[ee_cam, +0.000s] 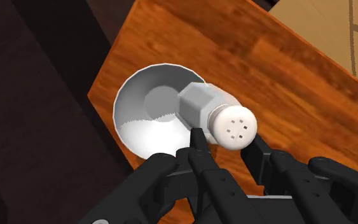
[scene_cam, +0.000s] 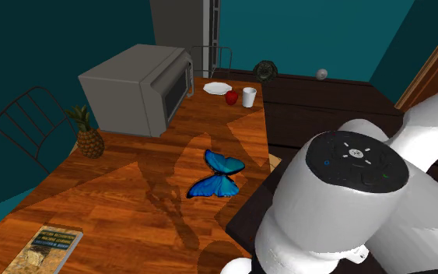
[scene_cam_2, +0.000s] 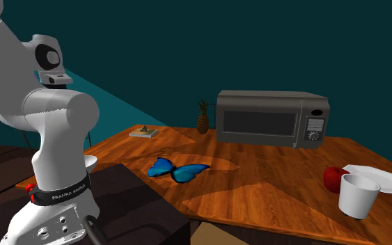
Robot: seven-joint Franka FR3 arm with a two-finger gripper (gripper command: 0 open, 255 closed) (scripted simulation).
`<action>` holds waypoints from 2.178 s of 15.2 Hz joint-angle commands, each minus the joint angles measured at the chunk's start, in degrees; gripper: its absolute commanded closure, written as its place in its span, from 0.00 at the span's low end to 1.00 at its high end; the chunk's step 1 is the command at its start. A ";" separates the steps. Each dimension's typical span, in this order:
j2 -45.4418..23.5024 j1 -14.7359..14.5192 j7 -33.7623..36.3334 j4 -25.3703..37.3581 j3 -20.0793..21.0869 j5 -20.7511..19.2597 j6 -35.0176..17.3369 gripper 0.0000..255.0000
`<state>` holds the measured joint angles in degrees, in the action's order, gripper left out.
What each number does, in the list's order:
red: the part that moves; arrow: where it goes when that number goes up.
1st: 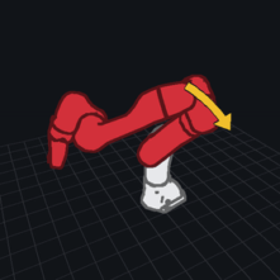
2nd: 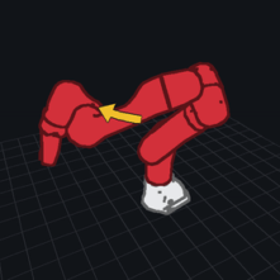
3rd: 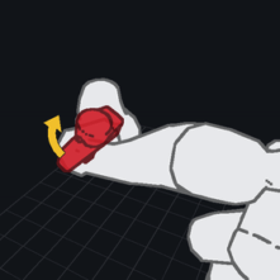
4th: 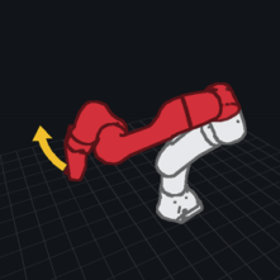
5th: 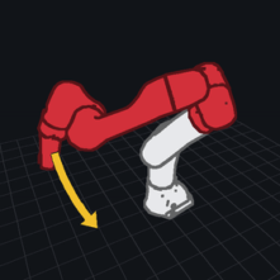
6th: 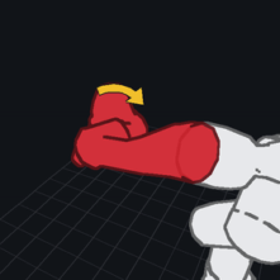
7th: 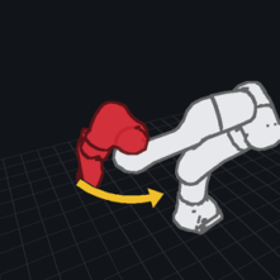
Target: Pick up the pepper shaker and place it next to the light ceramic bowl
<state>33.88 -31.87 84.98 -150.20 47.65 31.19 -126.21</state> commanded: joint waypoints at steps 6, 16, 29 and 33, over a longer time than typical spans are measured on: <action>-9.03 5.28 12.78 10.29 13.76 -3.55 -2.42 1.00; -17.15 13.94 18.92 10.56 26.23 -8.51 -10.79 1.00; -21.06 45.58 19.87 8.09 59.88 -9.40 -22.26 1.00; -17.57 52.76 15.36 8.32 68.07 -2.95 -24.21 1.00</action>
<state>15.32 18.86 101.62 -142.04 113.43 26.40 -149.93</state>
